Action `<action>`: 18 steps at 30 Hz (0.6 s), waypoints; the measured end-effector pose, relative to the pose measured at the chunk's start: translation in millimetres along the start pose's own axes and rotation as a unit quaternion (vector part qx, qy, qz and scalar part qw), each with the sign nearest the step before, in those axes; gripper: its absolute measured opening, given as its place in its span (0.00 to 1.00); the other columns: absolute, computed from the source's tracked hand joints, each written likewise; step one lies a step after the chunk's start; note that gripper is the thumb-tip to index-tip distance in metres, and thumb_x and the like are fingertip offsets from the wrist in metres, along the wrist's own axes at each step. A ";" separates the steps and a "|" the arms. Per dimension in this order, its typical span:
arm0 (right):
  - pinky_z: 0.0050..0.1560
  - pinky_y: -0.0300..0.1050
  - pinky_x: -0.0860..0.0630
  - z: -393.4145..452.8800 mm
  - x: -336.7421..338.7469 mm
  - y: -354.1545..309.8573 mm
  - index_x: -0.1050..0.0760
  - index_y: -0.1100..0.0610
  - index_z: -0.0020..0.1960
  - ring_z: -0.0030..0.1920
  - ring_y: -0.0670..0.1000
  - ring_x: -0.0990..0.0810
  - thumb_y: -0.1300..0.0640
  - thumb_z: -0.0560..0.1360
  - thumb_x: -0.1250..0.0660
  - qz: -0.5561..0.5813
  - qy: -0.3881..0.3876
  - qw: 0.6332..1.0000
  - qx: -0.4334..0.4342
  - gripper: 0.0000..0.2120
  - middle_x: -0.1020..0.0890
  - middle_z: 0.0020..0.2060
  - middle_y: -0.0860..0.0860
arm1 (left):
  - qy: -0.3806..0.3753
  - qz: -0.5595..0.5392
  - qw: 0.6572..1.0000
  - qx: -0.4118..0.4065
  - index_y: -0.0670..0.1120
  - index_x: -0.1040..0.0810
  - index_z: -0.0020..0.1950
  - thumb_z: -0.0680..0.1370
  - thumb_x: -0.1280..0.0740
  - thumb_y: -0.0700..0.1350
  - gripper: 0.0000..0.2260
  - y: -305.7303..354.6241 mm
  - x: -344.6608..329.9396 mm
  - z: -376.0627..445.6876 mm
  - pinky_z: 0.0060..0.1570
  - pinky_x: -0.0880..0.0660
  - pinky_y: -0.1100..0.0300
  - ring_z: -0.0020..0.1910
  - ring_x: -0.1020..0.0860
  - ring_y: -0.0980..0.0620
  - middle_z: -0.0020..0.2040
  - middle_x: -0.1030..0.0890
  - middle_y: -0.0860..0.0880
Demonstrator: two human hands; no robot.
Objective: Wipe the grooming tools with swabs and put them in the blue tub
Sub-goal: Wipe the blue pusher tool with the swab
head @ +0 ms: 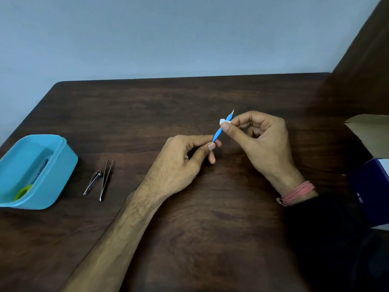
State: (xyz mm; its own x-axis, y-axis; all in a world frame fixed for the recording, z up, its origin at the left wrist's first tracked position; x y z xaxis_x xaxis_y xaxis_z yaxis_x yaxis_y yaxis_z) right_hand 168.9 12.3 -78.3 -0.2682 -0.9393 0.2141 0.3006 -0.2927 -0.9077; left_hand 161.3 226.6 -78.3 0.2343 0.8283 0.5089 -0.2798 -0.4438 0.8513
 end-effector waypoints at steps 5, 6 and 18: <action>0.31 0.62 0.27 -0.5 -2.2 -1.6 0.12 0.53 0.47 0.33 0.69 0.23 0.51 0.78 0.18 0.004 -0.033 0.999 0.003 0.07 0.11 0.41 0.51 | 0.007 0.007 1.000 -0.002 0.53 0.12 0.64 0.89 0.33 0.47 0.10 1.0 0.3 -0.4 0.32 0.29 0.68 0.28 0.24 0.67 0.42 0.12 0.56; 0.31 0.63 0.26 -0.2 -2.9 -0.9 0.12 0.52 0.47 0.33 0.69 0.23 0.50 0.78 0.18 0.007 -0.040 0.999 0.003 0.06 0.10 0.42 0.51 | 0.009 0.006 1.000 -0.001 0.54 0.12 0.64 0.89 0.33 0.47 0.10 0.7 0.3 -0.6 0.33 0.29 0.66 0.27 0.24 0.66 0.42 0.12 0.56; 0.33 0.62 0.26 0.2 -0.8 1.2 0.12 0.52 0.47 0.31 0.66 0.23 0.51 0.78 0.18 0.012 -0.029 1.000 -0.002 0.06 0.11 0.40 0.50 | 0.023 -0.002 1.000 -0.001 0.55 0.11 0.62 0.89 0.32 0.48 0.09 -1.1 -0.7 0.0 0.32 0.27 0.54 0.27 0.25 0.63 0.41 0.12 0.56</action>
State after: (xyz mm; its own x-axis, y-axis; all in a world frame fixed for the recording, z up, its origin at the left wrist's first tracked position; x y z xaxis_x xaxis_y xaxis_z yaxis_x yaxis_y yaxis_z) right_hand 169.7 12.6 -79.5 -0.2071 -0.9549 0.2129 0.3030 -0.2696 -0.9141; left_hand 161.5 226.4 -79.6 0.1921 0.8451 0.4989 -0.2801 -0.4400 0.8532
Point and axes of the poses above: each hand's wrist, its own z-axis towards the middle knuckle, its own x-axis out of the back of the hand, y = z × x, the point moved 4 cm from there along z, towards the middle knuckle
